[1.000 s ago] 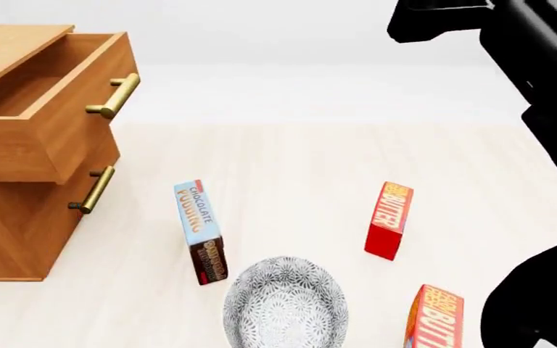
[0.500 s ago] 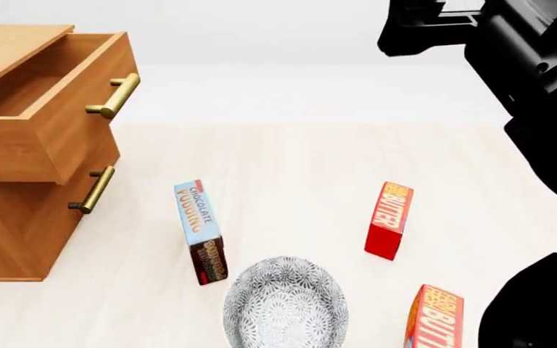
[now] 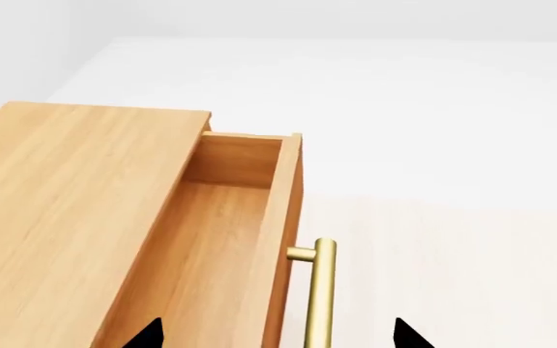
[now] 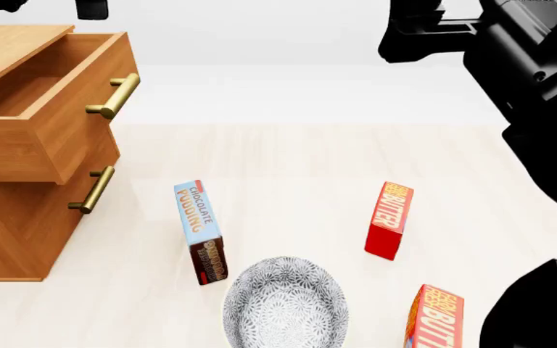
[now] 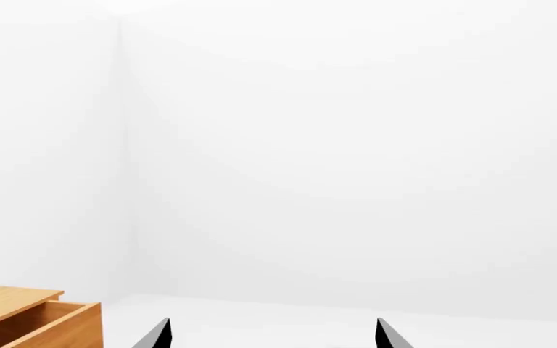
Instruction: Put the butter at the front in the top drawer of the cabinet and close it.
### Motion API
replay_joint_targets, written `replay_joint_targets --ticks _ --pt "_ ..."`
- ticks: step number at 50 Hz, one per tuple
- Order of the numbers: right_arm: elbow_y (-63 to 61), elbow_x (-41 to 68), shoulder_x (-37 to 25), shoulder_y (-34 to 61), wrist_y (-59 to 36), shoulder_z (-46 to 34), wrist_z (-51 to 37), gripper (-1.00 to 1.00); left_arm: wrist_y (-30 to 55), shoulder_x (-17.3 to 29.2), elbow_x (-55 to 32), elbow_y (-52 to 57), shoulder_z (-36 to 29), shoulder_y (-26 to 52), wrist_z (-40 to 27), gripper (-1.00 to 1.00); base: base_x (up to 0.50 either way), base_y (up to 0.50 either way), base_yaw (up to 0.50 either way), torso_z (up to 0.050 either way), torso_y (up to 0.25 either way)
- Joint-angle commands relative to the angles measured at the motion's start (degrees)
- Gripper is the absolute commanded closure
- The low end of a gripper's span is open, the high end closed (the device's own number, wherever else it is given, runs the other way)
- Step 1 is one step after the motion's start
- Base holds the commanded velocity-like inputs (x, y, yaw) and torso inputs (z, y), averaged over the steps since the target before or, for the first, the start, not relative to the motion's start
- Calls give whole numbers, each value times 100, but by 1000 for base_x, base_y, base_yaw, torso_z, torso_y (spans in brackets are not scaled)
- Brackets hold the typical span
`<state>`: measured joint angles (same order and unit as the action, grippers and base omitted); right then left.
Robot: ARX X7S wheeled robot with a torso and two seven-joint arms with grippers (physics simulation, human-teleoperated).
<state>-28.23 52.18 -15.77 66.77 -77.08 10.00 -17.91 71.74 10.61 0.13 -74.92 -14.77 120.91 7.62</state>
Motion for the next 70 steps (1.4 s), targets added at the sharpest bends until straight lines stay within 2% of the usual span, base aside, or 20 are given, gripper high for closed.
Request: replay_joint_targets --ticks 1,17,52,59,70 --pt "0 56 -11 -61 47 1 -39 -100 -46 117 -34 0 114 -206 -197 -100 0 0 0 0 0" --pt "53 51 -17 -130 164 -109 -70 -100 -135 261 -17 0 176 -470 -380 -100 0 0 0 0 0" --pt "145 114 -59 -265 354 -230 -118 -100 -209 255 -4 -3 -247 -1177 -8 -100 0 0 0 0 0" --pt "163 141 -66 -242 360 -253 -143 -100 -226 265 -14 1 -382 -1414 335 -100 0 0 0 0 0" --pt "193 152 -85 -271 411 -301 -160 -100 -101 154 -66 -5 -619 -1673 1233 -100 0 0 0 0 0"
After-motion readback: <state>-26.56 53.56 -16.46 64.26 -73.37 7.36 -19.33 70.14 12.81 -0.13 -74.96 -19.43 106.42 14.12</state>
